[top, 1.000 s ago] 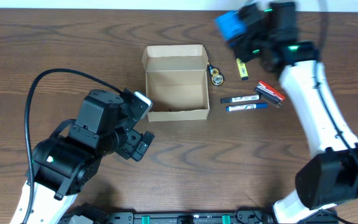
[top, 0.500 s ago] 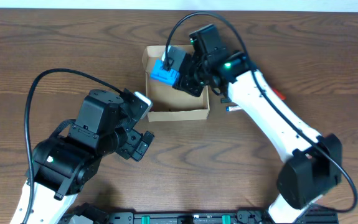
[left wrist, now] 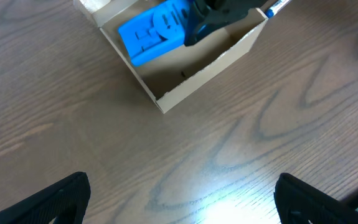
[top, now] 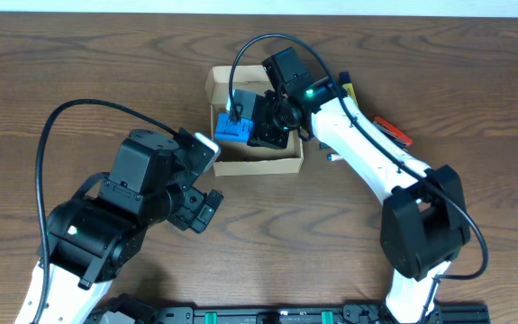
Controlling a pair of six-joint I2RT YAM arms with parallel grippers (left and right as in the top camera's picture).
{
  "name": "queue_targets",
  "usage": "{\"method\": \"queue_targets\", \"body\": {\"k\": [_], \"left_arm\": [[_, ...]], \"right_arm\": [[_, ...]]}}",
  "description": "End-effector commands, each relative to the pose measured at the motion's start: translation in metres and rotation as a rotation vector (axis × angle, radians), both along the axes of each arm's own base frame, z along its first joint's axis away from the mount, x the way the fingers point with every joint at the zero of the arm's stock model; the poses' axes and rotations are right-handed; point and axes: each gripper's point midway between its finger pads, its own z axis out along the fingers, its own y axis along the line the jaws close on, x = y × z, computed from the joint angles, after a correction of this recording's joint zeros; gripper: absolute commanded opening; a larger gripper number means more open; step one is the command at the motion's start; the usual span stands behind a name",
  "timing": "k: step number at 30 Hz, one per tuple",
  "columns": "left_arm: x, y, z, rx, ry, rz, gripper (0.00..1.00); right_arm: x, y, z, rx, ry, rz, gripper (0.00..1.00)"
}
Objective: Pack container
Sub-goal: 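Carry the blue duster with the right gripper into the box, then release the duster and withdraw the right gripper toward the stapler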
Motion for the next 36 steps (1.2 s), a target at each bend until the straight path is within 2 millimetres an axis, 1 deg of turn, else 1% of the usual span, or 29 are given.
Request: {"method": "queue_targets", "body": {"k": [1,7,12,16,19,25,28,30,33,36], "left_arm": [[0.001,0.000,0.004,-0.010,-0.004,0.008,0.95],[0.001,0.000,0.004,-0.010,-0.004,0.008,0.95],[0.001,0.000,0.004,-0.010,-0.004,0.008,0.95],[0.001,0.000,0.004,-0.010,-0.004,0.008,0.95],[0.001,0.000,0.004,-0.010,-0.004,0.008,0.95],[0.001,0.000,0.004,-0.010,-0.004,0.008,0.95],[0.001,0.000,0.004,-0.010,-0.004,0.008,0.95],[0.001,0.000,0.004,-0.010,-0.004,0.008,0.95],[0.001,0.000,0.004,-0.010,-0.004,0.008,0.95],[0.001,0.000,0.004,-0.010,-0.004,0.008,0.95]], "right_arm": [[-0.007,0.008,-0.012,0.005,0.018,0.069,0.38],[-0.012,0.008,-0.026,-0.015,0.055,0.074,0.38],[-0.014,0.007,-0.030,-0.024,0.071,0.075,0.40],[-0.018,0.007,-0.031,-0.031,0.083,0.078,0.48],[-0.019,0.007,-0.031,-0.032,0.085,0.079,0.65],[-0.019,0.009,-0.026,-0.017,0.092,0.059,0.70],[-0.015,0.010,-0.014,0.000,0.078,0.036,0.69],[-0.012,0.011,0.002,0.021,0.057,0.018,0.68],[-0.006,0.009,0.036,0.062,0.001,-0.024,0.68],[0.002,-0.001,0.078,0.115,-0.070,-0.076,0.68]]}}
